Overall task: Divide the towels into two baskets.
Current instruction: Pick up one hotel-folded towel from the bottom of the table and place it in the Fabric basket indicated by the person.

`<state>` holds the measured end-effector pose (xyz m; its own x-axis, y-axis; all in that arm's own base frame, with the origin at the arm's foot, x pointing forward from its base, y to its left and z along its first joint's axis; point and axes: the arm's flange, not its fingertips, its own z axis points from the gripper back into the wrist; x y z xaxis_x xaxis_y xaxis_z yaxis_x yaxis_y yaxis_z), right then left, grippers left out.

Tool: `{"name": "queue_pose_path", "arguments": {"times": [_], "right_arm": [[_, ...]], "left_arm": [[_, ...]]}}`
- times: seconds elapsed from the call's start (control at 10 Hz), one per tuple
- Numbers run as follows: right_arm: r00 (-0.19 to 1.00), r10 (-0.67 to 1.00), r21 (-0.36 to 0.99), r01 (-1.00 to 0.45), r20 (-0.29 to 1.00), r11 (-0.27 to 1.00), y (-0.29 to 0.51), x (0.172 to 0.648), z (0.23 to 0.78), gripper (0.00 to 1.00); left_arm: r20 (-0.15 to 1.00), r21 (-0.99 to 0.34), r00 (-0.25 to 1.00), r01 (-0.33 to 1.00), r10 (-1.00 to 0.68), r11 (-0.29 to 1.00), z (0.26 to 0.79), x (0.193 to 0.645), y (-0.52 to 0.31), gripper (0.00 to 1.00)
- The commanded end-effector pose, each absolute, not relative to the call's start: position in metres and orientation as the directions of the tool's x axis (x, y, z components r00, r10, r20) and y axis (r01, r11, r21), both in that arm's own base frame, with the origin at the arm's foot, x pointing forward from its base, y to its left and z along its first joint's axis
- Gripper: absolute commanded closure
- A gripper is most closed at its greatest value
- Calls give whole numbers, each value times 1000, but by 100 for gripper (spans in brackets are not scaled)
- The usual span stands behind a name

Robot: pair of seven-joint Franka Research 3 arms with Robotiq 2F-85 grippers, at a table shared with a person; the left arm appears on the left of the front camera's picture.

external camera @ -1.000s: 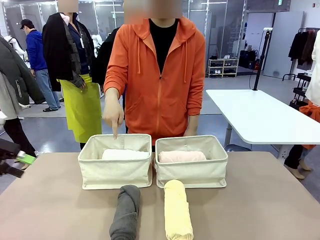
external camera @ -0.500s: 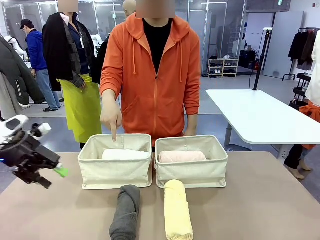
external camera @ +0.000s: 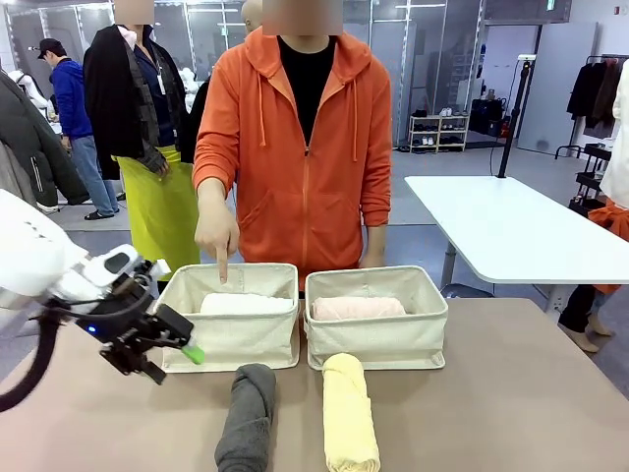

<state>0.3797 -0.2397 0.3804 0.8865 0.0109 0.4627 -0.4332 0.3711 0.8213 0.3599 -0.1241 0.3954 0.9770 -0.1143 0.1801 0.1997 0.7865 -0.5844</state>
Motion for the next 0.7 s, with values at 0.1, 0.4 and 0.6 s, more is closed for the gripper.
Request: {"name": "queue_pose_path", "arguments": {"times": [0.1,0.4,0.6], "right_arm": [[884,7,821,-438,468,366,-239,379,384,0],[884,7,821,-438,468,366,-239,379,384,0],[884,7,821,-438,468,366,-239,379,384,0]], "left_arm": [[181,-591,981,163,-68,790,341,293,-149,0],[163,-569,983,162,-82,806,324,294,-166,0],[169,-565,984,144,-56,812,319,293,-169,0]]}}
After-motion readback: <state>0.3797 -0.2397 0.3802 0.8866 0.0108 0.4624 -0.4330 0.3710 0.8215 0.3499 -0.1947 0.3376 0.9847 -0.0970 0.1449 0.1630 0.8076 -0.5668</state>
